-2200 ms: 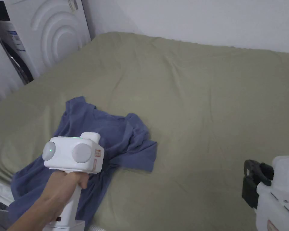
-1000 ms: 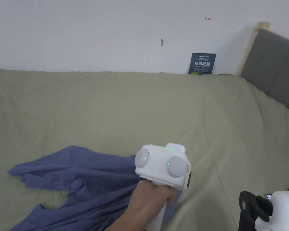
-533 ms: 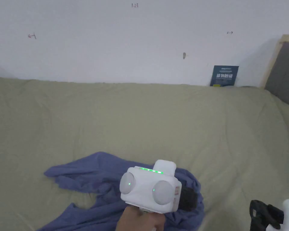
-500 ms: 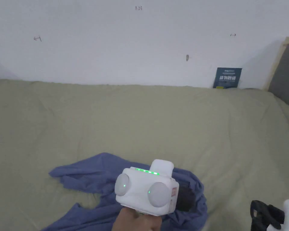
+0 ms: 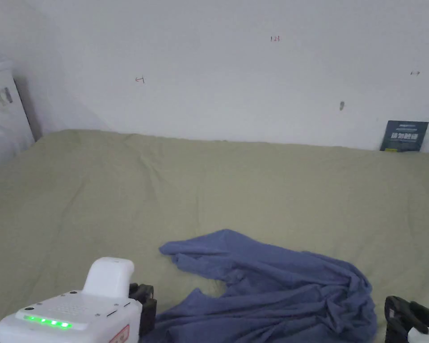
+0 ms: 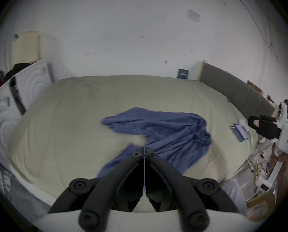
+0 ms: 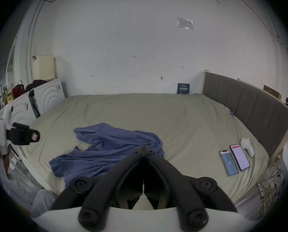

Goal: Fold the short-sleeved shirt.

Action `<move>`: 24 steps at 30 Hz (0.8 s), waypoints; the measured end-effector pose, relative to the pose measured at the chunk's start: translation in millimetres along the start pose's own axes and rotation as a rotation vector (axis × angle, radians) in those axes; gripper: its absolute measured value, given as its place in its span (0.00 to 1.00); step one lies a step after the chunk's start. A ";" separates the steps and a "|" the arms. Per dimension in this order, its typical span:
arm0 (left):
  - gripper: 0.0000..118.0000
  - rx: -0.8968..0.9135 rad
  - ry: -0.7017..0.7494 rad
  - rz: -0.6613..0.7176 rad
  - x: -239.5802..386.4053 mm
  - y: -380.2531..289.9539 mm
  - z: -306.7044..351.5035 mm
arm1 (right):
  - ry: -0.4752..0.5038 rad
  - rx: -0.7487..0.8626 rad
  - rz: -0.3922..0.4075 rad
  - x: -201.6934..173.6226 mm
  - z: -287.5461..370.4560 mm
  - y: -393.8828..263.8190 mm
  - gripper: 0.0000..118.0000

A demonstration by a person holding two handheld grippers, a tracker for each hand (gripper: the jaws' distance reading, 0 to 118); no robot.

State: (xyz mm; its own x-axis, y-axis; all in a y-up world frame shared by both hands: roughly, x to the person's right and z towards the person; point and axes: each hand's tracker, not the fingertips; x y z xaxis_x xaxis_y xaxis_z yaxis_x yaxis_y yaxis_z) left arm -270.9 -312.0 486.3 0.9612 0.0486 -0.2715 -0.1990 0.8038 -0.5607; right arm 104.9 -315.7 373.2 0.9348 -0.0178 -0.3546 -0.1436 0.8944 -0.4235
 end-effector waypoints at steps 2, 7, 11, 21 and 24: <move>0.00 -0.024 0.044 0.015 -18.9 -9.2 2.0 | 0.004 -0.005 0.008 -7.4 -1.5 -2.5 0.00; 0.00 -0.079 0.058 0.077 -46.9 -20.8 -10.5 | 0.016 -0.030 -0.002 -17.7 -5.7 -8.9 0.00; 0.00 -0.130 0.029 0.091 -51.8 -22.9 -33.9 | 0.015 -0.054 0.013 -22.6 -12.8 -12.6 0.00; 0.96 -0.405 0.069 0.064 -54.9 -40.3 -137.4 | 0.037 -0.094 0.030 -28.8 -28.0 -14.8 0.00; 0.95 -0.452 0.086 0.061 -52.6 -45.3 -160.9 | 0.044 -0.106 0.037 -29.9 -32.7 -17.6 0.00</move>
State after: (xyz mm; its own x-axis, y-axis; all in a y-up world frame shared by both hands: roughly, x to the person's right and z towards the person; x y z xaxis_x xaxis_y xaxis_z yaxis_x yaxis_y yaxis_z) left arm -343.2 -446.4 400.2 0.9298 0.0229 -0.3673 -0.3358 0.4610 -0.8214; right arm 68.8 -345.5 364.0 0.9134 -0.0072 -0.4069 -0.2137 0.8425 -0.4945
